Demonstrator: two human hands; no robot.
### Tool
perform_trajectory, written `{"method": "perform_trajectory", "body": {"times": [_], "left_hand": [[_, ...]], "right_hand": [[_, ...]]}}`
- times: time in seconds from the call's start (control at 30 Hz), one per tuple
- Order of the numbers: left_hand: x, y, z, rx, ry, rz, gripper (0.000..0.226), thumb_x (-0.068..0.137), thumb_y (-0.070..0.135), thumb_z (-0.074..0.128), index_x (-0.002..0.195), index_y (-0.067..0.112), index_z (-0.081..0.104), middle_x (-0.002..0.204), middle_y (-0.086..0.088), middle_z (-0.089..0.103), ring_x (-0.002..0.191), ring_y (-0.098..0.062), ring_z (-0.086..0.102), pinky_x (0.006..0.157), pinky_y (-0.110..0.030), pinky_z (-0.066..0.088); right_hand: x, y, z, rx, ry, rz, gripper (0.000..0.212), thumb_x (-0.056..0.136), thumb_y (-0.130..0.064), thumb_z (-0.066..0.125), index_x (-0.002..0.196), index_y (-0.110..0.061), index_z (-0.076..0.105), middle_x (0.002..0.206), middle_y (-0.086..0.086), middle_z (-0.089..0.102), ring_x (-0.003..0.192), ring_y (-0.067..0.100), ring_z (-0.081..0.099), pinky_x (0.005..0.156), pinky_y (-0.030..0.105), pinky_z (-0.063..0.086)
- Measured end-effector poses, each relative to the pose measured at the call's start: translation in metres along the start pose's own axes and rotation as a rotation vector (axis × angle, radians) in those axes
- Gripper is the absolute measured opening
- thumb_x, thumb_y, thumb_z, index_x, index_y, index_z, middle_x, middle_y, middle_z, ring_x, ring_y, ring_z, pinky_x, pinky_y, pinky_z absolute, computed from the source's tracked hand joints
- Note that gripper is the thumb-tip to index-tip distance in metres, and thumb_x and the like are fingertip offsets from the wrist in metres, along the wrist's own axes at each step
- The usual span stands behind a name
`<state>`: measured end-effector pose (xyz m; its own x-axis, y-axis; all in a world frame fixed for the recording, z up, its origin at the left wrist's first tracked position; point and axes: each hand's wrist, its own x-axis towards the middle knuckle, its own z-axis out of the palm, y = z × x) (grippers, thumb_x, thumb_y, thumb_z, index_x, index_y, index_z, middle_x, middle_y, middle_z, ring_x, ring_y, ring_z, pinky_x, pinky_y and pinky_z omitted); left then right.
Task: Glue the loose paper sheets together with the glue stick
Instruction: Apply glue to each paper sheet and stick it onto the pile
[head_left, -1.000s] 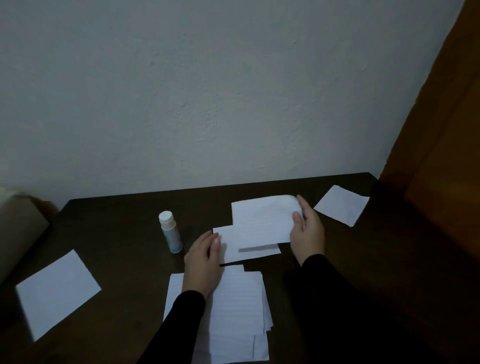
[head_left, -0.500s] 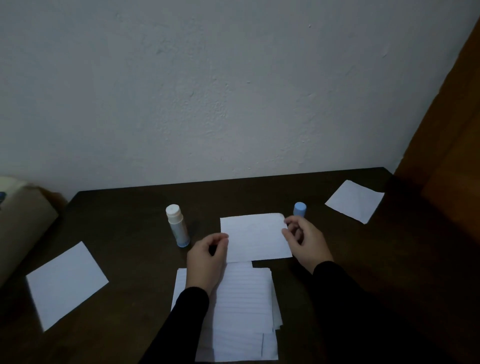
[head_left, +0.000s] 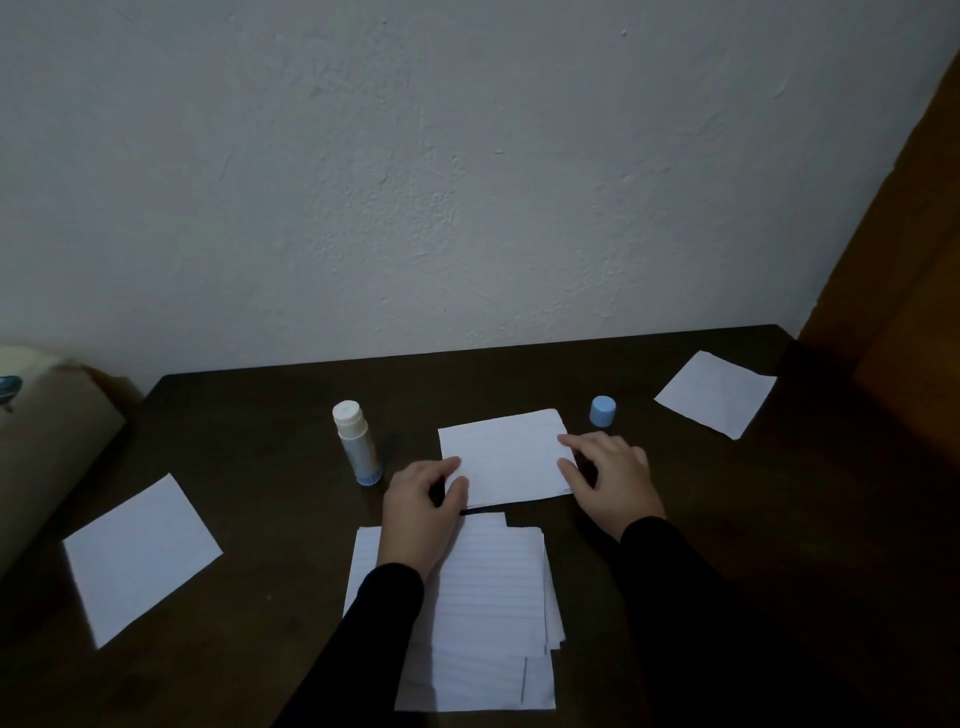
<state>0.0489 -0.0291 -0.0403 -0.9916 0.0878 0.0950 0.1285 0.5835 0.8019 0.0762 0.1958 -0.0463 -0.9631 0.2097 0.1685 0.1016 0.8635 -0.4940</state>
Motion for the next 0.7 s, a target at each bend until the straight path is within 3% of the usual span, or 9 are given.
{"method": "perform_trajectory", "body": {"times": [0.13,0.27,0.43,0.57,0.7], "left_hand": [[0.000,-0.001,0.003,0.090,0.002,0.017,0.035,0.092,0.028,0.063,0.126,0.025,0.063,0.120,0.011,0.057,0.114,-0.005,0.046,0.100,-0.022,0.036],[0.000,0.000,0.006,0.140,0.038,0.004,0.032,0.090,0.027,0.065,0.122,0.021,0.066,0.112,0.011,0.046,0.111,-0.005,0.038,0.098,-0.020,0.033],[0.003,0.005,0.005,0.219,0.023,0.021,0.023,0.091,0.026,0.063,0.112,0.020,0.071,0.112,0.011,0.047,0.110,-0.007,0.040,0.104,-0.032,0.039],[0.015,0.023,-0.006,0.498,-0.142,0.083,0.024,0.097,0.032,0.052,0.116,0.025,0.065,0.119,0.004,0.050,0.108,-0.012,0.047,0.100,-0.033,0.042],[0.007,0.025,-0.003,0.636,-0.073,0.243,0.023,0.097,0.032,0.051,0.118,0.027,0.058,0.116,0.005,0.048,0.103,-0.010,0.044,0.094,-0.028,0.040]], "right_hand": [[0.000,0.000,0.000,-0.069,0.003,0.006,0.038,0.096,-0.040,0.046,0.133,-0.033,0.051,0.120,-0.012,0.054,0.113,0.007,0.044,0.101,0.032,0.026],[-0.001,-0.002,0.002,-0.193,0.019,-0.024,0.032,0.093,-0.041,0.048,0.122,-0.036,0.059,0.110,-0.013,0.049,0.108,0.007,0.040,0.091,0.030,0.025],[0.000,-0.007,0.000,-0.265,0.001,-0.051,0.027,0.091,-0.036,0.049,0.113,-0.030,0.063,0.107,-0.011,0.041,0.106,0.008,0.037,0.089,0.029,0.026],[0.007,-0.029,-0.003,-0.274,-0.016,-0.062,0.020,0.090,-0.031,0.050,0.108,-0.028,0.060,0.114,-0.009,0.044,0.116,0.012,0.039,0.101,0.034,0.027],[0.013,-0.053,0.002,-0.205,-0.235,-0.190,0.041,0.095,-0.043,0.046,0.135,-0.031,0.048,0.144,-0.009,0.037,0.138,0.013,0.026,0.114,0.045,0.017]]}}
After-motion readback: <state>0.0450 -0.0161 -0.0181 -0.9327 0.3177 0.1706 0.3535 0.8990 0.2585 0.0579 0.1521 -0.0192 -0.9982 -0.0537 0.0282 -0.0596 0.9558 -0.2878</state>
